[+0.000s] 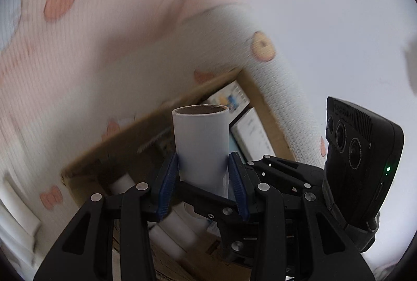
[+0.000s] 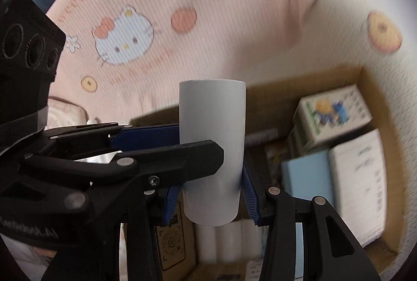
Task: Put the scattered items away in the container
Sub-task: 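Carry both held tubes up and over to the cardboard box, then lower both tubes into the box and open both grippers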
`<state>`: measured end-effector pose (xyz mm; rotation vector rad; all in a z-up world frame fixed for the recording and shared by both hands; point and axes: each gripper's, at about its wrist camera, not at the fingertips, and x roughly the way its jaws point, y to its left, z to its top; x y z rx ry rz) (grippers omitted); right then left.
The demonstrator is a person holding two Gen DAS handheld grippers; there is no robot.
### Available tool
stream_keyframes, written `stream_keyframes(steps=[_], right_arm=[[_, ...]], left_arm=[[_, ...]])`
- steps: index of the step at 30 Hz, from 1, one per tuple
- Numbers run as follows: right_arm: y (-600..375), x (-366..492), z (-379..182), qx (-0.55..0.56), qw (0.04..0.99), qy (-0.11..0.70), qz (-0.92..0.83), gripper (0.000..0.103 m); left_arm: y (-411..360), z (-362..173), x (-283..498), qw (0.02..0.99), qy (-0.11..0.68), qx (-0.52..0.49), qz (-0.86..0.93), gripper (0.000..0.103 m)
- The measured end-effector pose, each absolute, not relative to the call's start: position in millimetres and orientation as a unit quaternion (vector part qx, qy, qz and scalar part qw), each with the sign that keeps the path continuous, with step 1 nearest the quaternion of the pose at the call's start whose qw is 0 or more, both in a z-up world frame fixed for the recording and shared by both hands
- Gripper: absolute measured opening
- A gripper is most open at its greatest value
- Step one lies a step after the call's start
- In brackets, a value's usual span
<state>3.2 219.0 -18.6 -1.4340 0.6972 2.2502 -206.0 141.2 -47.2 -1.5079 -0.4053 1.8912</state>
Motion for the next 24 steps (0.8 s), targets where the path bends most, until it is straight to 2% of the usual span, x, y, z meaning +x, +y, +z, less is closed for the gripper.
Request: stream_keyframes(steps=[4,9,12,18,24], right_arm=[[224.5,4.5,-35.7,-0.526,0.185,0.270,0.785,0.042],[226.3,1.9,-45.7,-0.551,0.185,0.230,0.781,0.042],[229.8,3.0,-50.8,-0.563,0.185,0.240,0.769,0.041],[229.7,4.8,-58.5,-0.570,0.187,0.256,0.758,0.041],[229.7,3.7,-71.1,-0.583,0.189,0.283,0.738,0.041]], left_arm=[[140.2,-68.1,-203.3,0.328,-0.170,-0.613,0.698,0.044],[146.8,-75.6,-200.8,0.320,-0.172,-0.634,0.683,0.043],[153.1,-79.9,-200.4,0.309,-0.165,-0.647,0.678,0.043],[159.7,-76.7,-192.3,0.293,-0.127,-0.635,0.703,0.043],[146.1,-62.5,-195.3,0.280,-0.122,-0.605,0.735,0.045]])
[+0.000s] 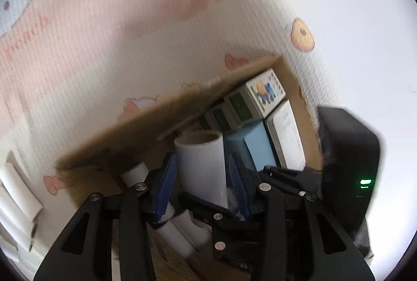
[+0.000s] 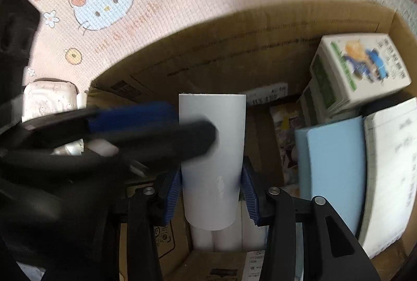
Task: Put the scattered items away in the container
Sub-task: 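Lower both tubes into the box and open both grippers, then move both open grippers back to the remaining white tubes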
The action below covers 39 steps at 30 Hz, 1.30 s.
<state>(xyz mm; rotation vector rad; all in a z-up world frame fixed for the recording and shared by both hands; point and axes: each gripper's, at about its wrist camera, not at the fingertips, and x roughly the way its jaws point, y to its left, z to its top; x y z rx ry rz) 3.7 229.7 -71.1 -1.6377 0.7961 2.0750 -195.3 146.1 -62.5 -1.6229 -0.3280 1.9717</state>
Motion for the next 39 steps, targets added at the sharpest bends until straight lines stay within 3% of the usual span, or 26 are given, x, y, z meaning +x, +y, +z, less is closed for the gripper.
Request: stream_keyframes(steps=[3,5,8,11,27,39], right_arm=[[233.6,0.2,-76.9,-0.599,0.209,0.276,0.722,0.041],[236.2,-2.3,-81.6,-0.610,0.219,0.273,0.711,0.041],[237.1,-6.7,-89.9,-0.626,0.225,0.276,0.694,0.041],[228.2,-16.1,-93.9,-0.644,0.229,0.239,0.690,0.041],[223.5,-38.3,-143.4,-0.727,0.241,0.174,0.619,0.041],[225.4,-28.3,-110.3,-0.705,0.260,0.179,0.636,0.041]], left_arm=[[140.5,-60.3,-195.7,0.294,-0.136,-0.595,0.736,0.045],[132.4,-56.9,-195.7,0.293,-0.145,-0.592,0.736,0.039],[124.7,-56.6,-197.1,0.288,-0.145,-0.584,0.745,0.022],[114.1,-55.1,-197.5,0.284,-0.144,-0.573,0.755,0.019],[89.1,-37.0,-190.5,0.303,-0.152,-0.531,0.777,0.018],[83.3,-35.3,-171.2,0.319,-0.169,-0.509,0.781,0.022]])
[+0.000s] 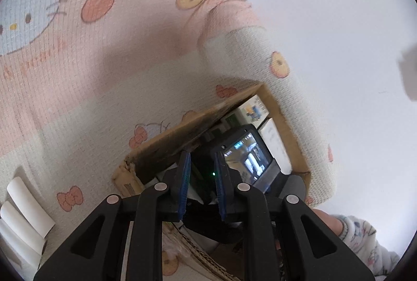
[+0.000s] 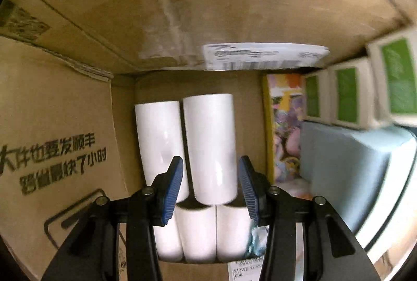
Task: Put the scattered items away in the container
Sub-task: 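Move both open grippers back to the remaining white tubes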
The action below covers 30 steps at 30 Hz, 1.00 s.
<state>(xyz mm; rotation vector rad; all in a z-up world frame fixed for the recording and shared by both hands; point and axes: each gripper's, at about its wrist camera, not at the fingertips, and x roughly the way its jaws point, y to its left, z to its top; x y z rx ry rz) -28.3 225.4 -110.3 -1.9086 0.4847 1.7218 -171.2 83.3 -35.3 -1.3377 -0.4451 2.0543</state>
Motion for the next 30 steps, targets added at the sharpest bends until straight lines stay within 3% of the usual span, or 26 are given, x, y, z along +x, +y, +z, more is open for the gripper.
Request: stream_keyframes(steps=[4,6,12,30], right_arm=[[217.0,-16.3,-72.2,-0.667,0.251,0.208,0.671,0.042],[211.7,-12.0,-55.3,-0.652,0.252,0.208,0.684,0.042],[161.6,2.6,-8.4,-0.609,0.290,0.146,0.724,0.047],[87.0,-11.0,-4.1,-0.461,0.350,-0.030,0.815,0.053]], left_arm=[[72.1,-15.0,-148.8,0.302,-0.145,-0.451,0.827,0.026],[65.9,-7.1,-136.3,0.286,-0.132,-0.425,0.849,0.035],[51.4,-2.2,-109.5,0.264,-0.122,-0.383,0.877,0.049],[-17.6,-58.9,-60.5,0.217,-0.217,-0.419,0.854,0.052]])
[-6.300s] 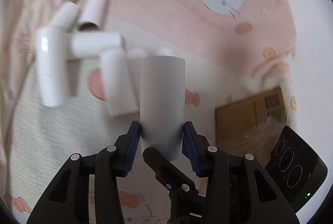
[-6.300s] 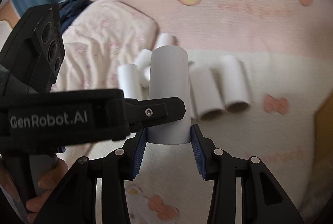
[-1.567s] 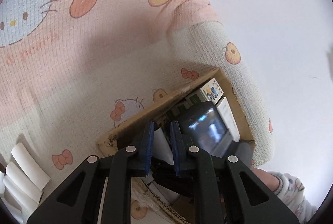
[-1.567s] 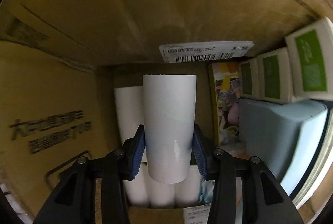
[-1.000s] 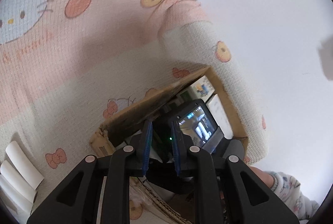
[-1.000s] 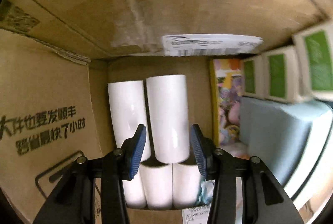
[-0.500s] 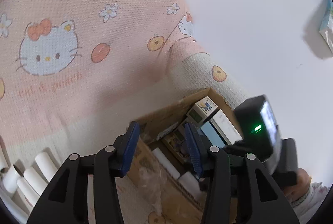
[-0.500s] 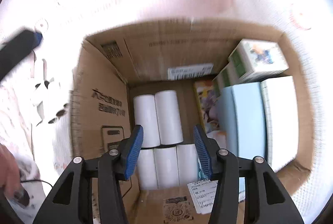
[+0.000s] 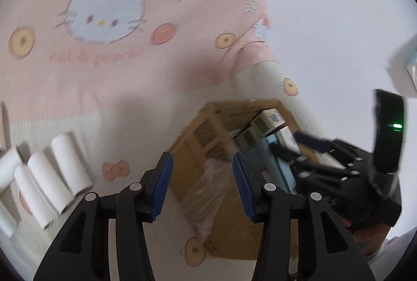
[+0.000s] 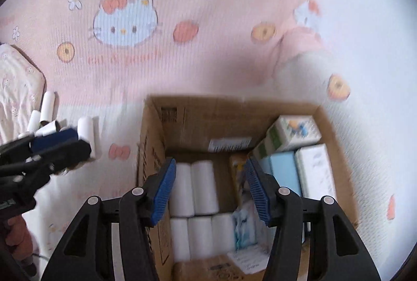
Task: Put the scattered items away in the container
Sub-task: 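Move both open grippers back to the remaining white tubes, then close the left gripper on a white tube while the right gripper grasps another tube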
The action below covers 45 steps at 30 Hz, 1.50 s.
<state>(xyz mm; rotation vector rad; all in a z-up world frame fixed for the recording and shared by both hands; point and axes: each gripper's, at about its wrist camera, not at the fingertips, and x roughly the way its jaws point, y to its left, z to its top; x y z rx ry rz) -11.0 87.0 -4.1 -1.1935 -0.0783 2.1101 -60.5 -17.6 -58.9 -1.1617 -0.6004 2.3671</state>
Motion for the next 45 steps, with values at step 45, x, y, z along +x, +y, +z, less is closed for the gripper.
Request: stream_keyframes(steps=[45], right_arm=[[-9.2,-96.4,-175.8,-0.365,0.091,0.011,0.926,0.055]], left_arm=[[-120.4,-185.3,-137.6,0.041,-0.271,-0.564,0.779,0.052]])
